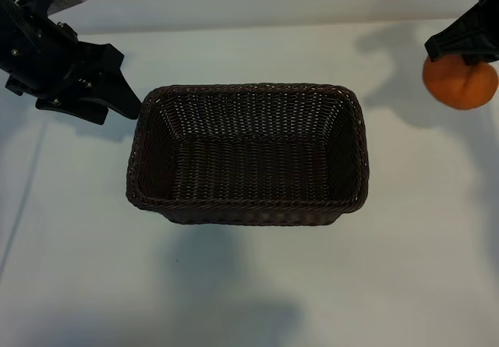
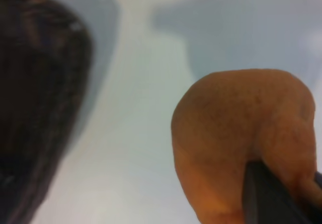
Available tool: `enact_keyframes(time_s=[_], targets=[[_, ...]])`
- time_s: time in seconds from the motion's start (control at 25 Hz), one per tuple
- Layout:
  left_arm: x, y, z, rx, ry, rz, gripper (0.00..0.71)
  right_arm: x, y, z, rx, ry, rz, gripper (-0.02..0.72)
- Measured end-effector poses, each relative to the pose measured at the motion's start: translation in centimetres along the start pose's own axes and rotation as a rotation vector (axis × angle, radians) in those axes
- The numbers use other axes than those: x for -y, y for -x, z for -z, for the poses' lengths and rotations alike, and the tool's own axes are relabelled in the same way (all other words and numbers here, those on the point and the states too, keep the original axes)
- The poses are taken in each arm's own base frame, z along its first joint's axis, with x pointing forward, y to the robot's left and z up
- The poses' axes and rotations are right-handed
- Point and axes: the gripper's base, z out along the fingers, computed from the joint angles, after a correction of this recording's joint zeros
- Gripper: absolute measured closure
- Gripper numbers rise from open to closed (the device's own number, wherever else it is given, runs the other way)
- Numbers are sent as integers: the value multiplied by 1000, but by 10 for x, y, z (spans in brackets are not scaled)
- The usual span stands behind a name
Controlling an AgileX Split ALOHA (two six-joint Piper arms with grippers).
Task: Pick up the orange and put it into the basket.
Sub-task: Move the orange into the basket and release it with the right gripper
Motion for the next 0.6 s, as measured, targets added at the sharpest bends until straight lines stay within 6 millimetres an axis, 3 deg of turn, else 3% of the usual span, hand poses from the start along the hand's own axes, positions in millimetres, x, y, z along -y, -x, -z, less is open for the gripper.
enact_keyframes(time_s=[0.24,0.6], targets=[[0,0,0,0,0,0,135,-13,-6,16,-6,143,-5,606],[0,0,0,0,0,0,135,-27,-4,20,13,299,-31,608]])
